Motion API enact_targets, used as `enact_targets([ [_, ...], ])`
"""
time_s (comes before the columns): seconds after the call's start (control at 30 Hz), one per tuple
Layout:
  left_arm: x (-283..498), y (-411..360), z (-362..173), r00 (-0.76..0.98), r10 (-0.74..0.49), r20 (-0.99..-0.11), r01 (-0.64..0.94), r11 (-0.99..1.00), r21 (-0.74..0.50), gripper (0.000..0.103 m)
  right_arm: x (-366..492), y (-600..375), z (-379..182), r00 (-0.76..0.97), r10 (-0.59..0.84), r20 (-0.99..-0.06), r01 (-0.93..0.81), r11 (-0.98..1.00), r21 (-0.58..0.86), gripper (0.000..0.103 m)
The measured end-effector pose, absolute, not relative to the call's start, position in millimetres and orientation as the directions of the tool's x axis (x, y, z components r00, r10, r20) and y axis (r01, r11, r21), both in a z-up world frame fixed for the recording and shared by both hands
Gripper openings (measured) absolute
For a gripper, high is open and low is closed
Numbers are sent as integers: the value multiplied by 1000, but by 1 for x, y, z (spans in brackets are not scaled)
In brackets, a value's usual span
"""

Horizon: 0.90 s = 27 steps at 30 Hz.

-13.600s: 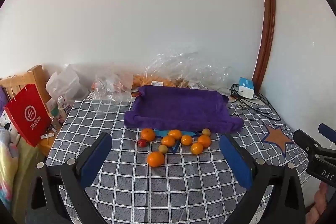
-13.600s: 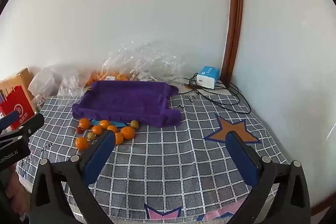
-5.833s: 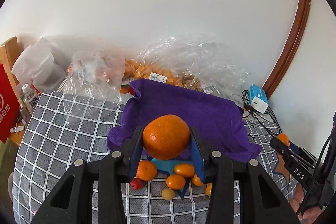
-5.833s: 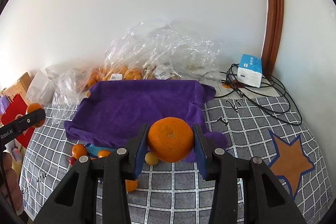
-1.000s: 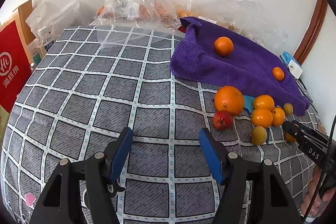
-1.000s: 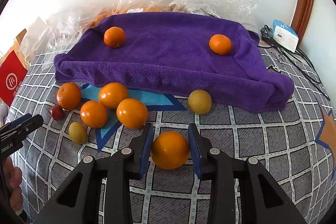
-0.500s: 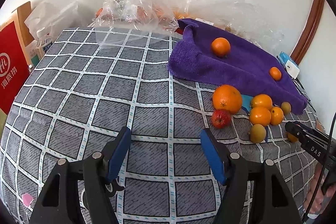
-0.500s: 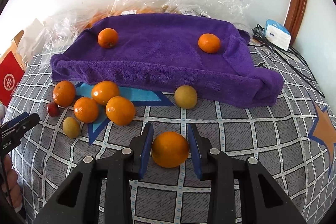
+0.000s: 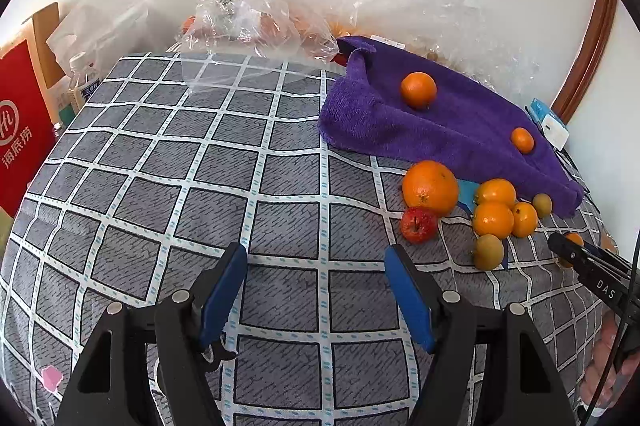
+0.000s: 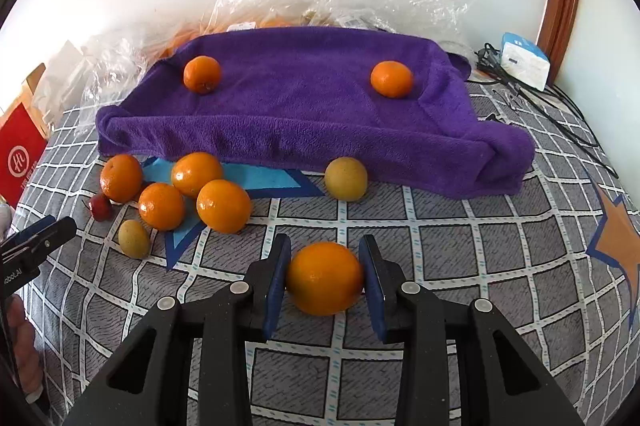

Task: Organize fruits
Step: 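Lift the orange with the right gripper while the left gripper grasps the small red fruit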

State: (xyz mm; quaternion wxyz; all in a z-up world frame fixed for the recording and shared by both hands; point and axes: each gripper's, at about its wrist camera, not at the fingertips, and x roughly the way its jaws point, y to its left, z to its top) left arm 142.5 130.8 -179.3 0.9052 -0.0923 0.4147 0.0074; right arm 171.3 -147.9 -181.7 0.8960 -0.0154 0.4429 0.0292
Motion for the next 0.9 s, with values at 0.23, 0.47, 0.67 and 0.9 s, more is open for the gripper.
enact_targets([
  [0.23,144,125,-171,636,-120,-762,-80,972,-220,69,168,-162,-170,623,37,-781,-40,999,16,35],
  [0.47,156,110,-169,629,-168,-759,-45,967,-251,68,165,-172,-167,631,20,-775,-38,999,-5,35],
  [0.67,167,88,-173,617,-161,-770,-8,978,-210,67,162,-183,-167,639,-4,-769,-22,1000,-23,35],
  [0.9,175,76,-175,625,-106,-774,-15,989,-147,38,165,-190,-170,632,-15,-775,-6,1000,-24,35],
])
